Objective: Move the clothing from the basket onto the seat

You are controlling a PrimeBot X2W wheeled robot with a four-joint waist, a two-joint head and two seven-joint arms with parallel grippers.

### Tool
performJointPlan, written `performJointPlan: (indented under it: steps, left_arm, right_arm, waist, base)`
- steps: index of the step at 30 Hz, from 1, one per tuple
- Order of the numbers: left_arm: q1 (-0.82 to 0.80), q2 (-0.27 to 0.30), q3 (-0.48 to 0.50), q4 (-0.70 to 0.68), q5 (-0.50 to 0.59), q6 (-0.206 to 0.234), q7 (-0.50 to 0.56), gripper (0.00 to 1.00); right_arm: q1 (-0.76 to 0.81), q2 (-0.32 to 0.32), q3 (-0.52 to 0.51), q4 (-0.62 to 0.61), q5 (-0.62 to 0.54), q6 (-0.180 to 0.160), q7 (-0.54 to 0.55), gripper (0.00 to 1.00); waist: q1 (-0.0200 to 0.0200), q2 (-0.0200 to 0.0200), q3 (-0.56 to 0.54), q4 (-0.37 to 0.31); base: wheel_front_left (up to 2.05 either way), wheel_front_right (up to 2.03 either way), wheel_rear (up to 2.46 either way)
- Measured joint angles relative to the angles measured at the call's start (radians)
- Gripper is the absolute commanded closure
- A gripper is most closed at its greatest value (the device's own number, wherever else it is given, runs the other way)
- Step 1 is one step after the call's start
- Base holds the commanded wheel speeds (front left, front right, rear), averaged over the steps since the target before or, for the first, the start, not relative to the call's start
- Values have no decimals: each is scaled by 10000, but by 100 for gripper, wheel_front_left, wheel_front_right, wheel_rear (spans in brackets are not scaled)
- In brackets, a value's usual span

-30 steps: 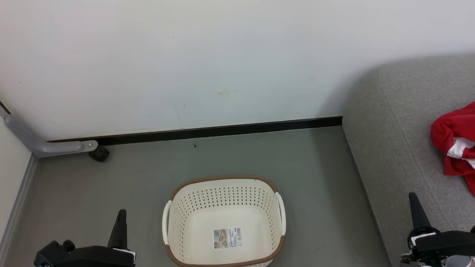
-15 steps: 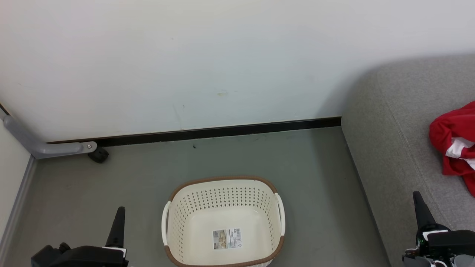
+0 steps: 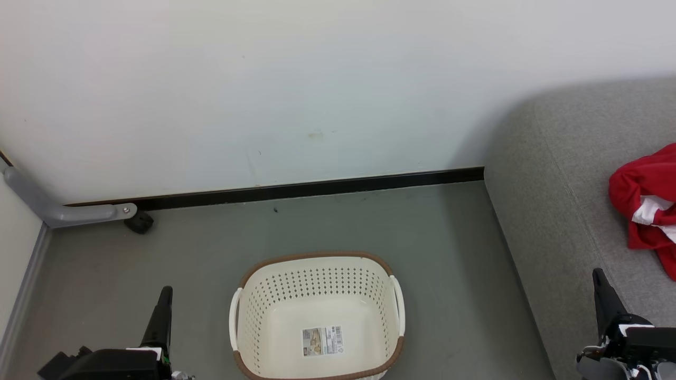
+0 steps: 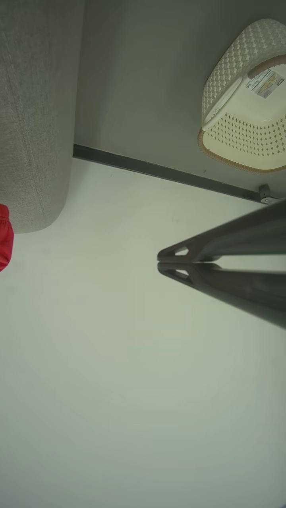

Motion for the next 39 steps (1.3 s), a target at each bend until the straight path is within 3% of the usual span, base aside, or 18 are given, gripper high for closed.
performJointPlan:
  steps: [10,39]
  left_arm:
    - [-75,-128,240,-42,-913,-165,268,100]
    - [-75,-132,240,-46,-926,-165,268,100]
  right_arm:
    - [-47,119,-265,36,871,75,251,100]
    - [-53,125,-265,36,878,77,251,100]
  waist:
    - [0,0,-14,-17]
    - [0,0,-13,-17]
  base:
    - [0,0,0]
    - [0,0,0]
